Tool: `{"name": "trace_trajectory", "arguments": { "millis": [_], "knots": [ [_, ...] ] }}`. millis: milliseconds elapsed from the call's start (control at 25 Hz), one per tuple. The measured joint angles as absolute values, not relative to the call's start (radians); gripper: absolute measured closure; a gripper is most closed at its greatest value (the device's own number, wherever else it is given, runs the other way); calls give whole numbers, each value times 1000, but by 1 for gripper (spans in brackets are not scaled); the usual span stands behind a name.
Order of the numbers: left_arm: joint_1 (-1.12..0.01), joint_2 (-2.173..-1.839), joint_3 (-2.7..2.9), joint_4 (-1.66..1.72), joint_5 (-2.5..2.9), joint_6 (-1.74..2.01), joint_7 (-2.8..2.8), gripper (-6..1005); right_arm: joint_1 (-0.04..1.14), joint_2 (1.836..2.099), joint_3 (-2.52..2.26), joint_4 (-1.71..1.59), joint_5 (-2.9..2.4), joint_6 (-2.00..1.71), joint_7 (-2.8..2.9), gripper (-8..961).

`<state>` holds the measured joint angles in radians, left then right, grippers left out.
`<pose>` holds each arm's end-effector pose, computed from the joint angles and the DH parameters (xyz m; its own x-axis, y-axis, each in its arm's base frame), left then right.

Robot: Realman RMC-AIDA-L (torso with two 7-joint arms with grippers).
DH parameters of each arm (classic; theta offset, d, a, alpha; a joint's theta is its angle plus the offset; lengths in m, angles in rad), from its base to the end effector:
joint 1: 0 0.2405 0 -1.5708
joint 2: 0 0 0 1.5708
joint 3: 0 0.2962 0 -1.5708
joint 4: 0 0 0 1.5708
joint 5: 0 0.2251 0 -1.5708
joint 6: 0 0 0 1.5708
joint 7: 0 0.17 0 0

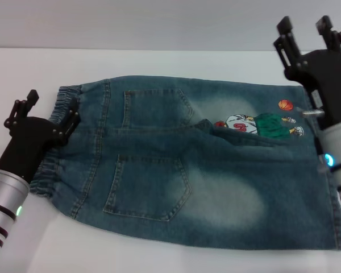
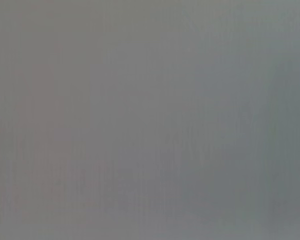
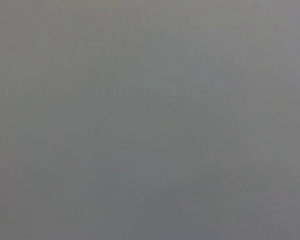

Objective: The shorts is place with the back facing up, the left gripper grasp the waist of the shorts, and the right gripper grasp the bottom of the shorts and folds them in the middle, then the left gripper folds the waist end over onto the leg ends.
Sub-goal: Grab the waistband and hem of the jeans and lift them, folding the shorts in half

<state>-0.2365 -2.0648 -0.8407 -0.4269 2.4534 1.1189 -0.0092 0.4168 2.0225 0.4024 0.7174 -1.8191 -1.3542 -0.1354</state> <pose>-0.3515 0.3288 -0.0781 0.7310 -0.0353 0.6815 0.6551 -0.2434 -0.7153 0.2424 0.3561 -0.0743 0.4745 0.2491 -0.8443 -0.7984 -0.2820 -0.5319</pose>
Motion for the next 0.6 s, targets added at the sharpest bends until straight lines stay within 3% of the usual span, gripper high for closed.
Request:
{"name": "trace_trajectory", "arguments": {
  "millis": [160,240,360,400,440,480,520,600],
  "knots": [
    [-237,-2063,-841,-428,2455,1117,-9,165,350,1965,585,990,-1819,-1029,-406,216],
    [-237,-2063,-841,-428,2454,1117,-9,165,301,1961,696,1103,-1819,-859,-536,216],
    [-236,-2064,-841,-429,2454,1117,-9,165,204,1995,903,1264,-1818,-557,-733,217],
    [-236,-2064,-841,-429,2452,1117,-9,165,166,2017,981,1313,-1818,-442,-789,218],
    [-236,-2064,-841,-432,2452,1115,-9,165,106,2061,1121,1388,-1818,-237,-852,218],
    [-235,-2064,-841,-437,2451,1110,-10,165,106,2061,1121,1388,-1818,-237,-852,218],
    [-233,-2063,-841,-448,2452,1099,-10,165,81,2077,1197,1426,-1818,-134,-865,219],
    [-227,-2059,-841,-472,2454,1071,-11,165,72,2075,1290,1462,-1831,5,-829,219]
  ]
}}
